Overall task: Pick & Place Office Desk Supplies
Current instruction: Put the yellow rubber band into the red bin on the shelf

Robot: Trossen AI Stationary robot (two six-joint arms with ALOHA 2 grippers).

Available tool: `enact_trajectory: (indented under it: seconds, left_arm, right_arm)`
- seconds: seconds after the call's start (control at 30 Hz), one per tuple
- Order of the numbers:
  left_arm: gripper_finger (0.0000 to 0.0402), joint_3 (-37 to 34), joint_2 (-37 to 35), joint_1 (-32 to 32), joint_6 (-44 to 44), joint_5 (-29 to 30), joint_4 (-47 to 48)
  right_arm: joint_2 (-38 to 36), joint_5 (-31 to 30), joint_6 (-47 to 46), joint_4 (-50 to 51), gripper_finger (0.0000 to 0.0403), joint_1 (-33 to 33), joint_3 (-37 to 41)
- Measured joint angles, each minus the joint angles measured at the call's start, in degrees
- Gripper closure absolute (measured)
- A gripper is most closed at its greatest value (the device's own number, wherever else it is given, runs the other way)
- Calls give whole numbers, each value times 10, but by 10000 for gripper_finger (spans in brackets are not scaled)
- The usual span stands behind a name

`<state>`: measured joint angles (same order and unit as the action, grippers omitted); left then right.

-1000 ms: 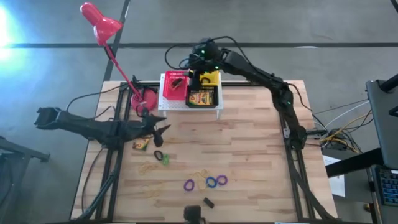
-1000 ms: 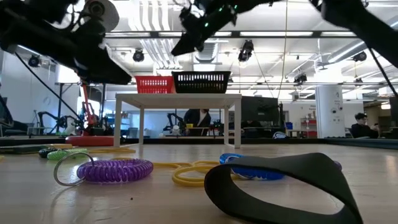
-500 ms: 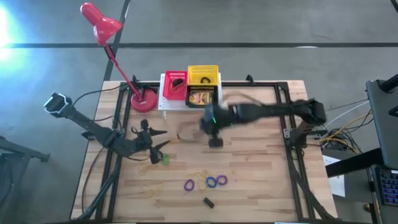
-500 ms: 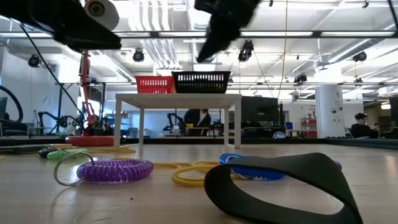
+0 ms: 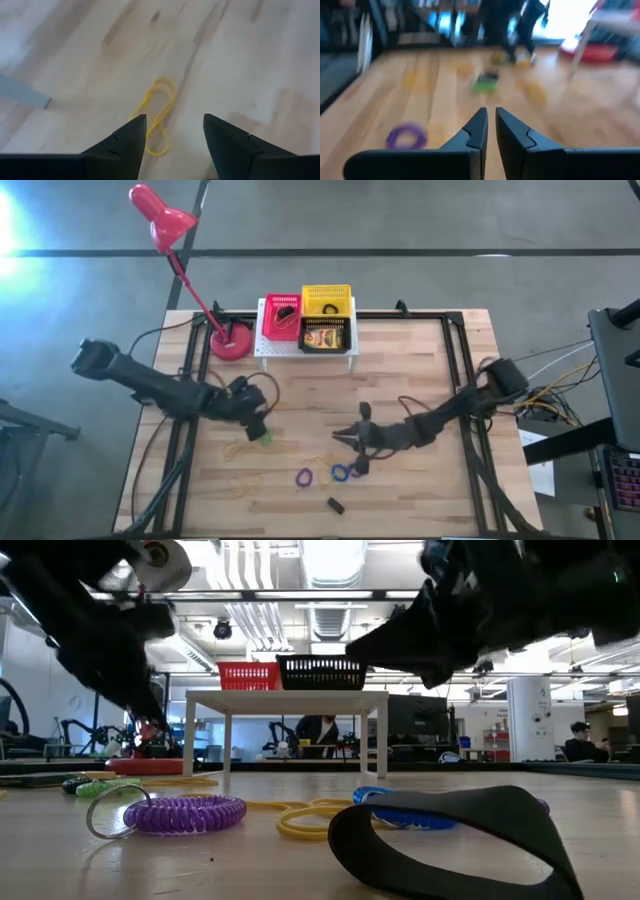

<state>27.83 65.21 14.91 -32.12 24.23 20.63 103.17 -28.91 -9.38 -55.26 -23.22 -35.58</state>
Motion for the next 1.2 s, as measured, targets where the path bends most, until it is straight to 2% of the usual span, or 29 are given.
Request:
enact_trajectory:
  seconds: [0.13,0.23,0.37,0.5,0.67,0.8,0.9,1.0,1.2]
  left_arm:
    - [201,0,60,-68,52,-57,-34]
    - [201,0,100,-86,86,-67,-65]
    - [202,0,149,-90,132,-60,-113]
    - [214,0,187,-94,142,-58,-151]
    - [268,3,210,-96,142,-62,-164]
    - [343,3,209,-96,158,-93,-172]
    - [390,5,203,-93,170,-99,-177]
    - [393,26,191,-85,172,-112,-168]
    - [396,143,137,-58,220,-134,-141]
  right_arm:
    - [93,-15,59,-234,371,9,14]
    - [152,-11,73,-313,371,17,0]
    - [208,-8,70,-326,371,25,-37]
    - [243,-8,67,-320,371,27,-76]
    - [256,-6,80,-315,371,26,-101]
    - [238,-7,100,-288,371,23,-93]
    - [186,-17,116,-248,371,7,-67]
    - [117,-27,117,-163,371,-10,-35]
    - [5,-55,42,29,371,-21,-11]
